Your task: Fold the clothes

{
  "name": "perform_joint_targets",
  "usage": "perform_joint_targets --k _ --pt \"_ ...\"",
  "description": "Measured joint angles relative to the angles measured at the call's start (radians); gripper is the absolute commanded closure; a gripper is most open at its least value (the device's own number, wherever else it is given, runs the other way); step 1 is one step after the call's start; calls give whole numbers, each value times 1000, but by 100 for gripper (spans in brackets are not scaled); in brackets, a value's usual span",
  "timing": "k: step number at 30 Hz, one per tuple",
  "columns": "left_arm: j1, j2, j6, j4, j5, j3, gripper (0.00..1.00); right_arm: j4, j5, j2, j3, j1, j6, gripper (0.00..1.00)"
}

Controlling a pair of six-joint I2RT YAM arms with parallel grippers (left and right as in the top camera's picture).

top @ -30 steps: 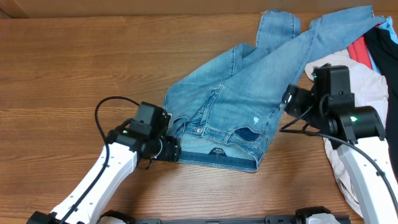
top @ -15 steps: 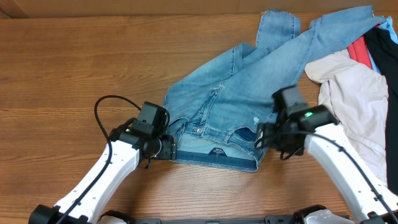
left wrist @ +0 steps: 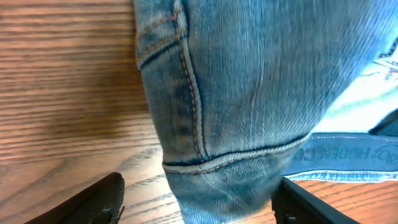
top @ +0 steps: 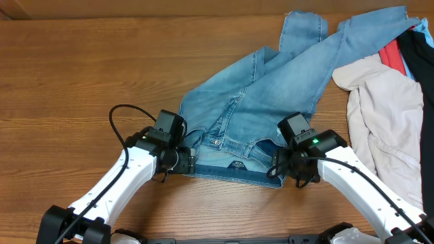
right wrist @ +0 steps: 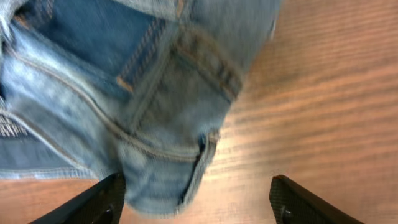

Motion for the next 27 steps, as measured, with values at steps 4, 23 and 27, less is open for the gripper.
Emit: perform_joint_targets --k 4,23,27 --pt "0 0 -2 -7 13 0 20 -24 -60 0 0 16 -4 22" --pt "0 0 -4 19 11 0 31 -30 80 0 -13 164 256 28" --pt "0 0 -4 19 10 0 30 -13 102 0 -36 164 287 41"
